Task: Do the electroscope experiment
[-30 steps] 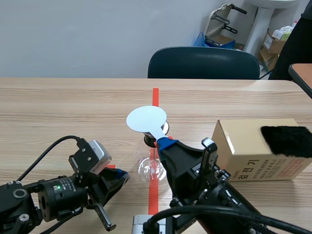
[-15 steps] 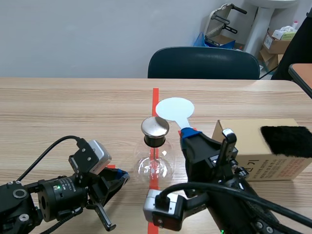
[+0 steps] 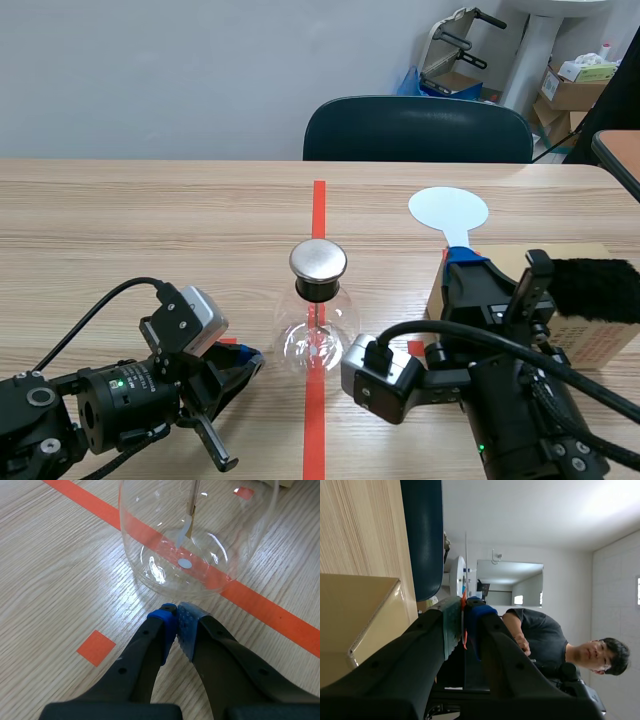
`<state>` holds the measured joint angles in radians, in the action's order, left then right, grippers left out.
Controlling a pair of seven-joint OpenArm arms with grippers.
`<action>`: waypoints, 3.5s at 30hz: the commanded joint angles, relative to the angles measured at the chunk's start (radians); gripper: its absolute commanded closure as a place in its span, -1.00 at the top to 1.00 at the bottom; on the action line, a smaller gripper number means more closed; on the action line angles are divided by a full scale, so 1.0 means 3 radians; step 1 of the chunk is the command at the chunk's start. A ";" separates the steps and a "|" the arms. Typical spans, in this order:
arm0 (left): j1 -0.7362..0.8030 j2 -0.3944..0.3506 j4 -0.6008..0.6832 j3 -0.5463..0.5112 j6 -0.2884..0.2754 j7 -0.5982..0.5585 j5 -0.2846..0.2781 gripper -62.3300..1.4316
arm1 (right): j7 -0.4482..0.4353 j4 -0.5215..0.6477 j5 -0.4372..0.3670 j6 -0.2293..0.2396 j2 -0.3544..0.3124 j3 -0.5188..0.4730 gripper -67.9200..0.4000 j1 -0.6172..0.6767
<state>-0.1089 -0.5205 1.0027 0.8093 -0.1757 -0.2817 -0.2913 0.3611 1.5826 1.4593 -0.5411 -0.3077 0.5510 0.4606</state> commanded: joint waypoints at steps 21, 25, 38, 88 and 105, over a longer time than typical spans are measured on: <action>-0.0017 0.0025 0.0037 -0.0006 0.0006 -0.0058 -0.0010 -0.86 | -0.0984 0.0028 0.0005 -0.0037 -0.0008 -0.0025 -0.95 -0.0031; -0.0017 0.0025 0.0037 -0.0006 0.0020 -0.0058 -0.0010 -0.86 | -0.1275 0.0028 0.0005 -0.0037 -0.0009 -0.0025 -0.95 -0.0031; -0.0018 0.0025 0.0037 -0.0006 0.0020 -0.0060 -0.0010 -0.86 | -0.1701 0.0028 0.0005 -0.0036 -0.0009 -0.0025 -0.95 -0.0031; -0.0027 0.0024 0.0037 -0.0013 0.0029 -0.0057 -0.0010 -0.86 | 0.0221 0.0028 0.0005 -0.0036 -0.0010 -0.0025 -0.95 -0.0028; -0.0027 0.0024 0.0037 -0.0013 0.0029 -0.0057 -0.0010 -0.86 | 0.0220 0.0028 0.0005 -0.0036 -0.0010 -0.0025 -0.95 -0.0028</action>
<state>-0.1112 -0.5205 1.0027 0.8093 -0.1650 -0.2825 -0.2913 0.4271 1.5826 1.4593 -0.5411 -0.3077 0.5510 0.4606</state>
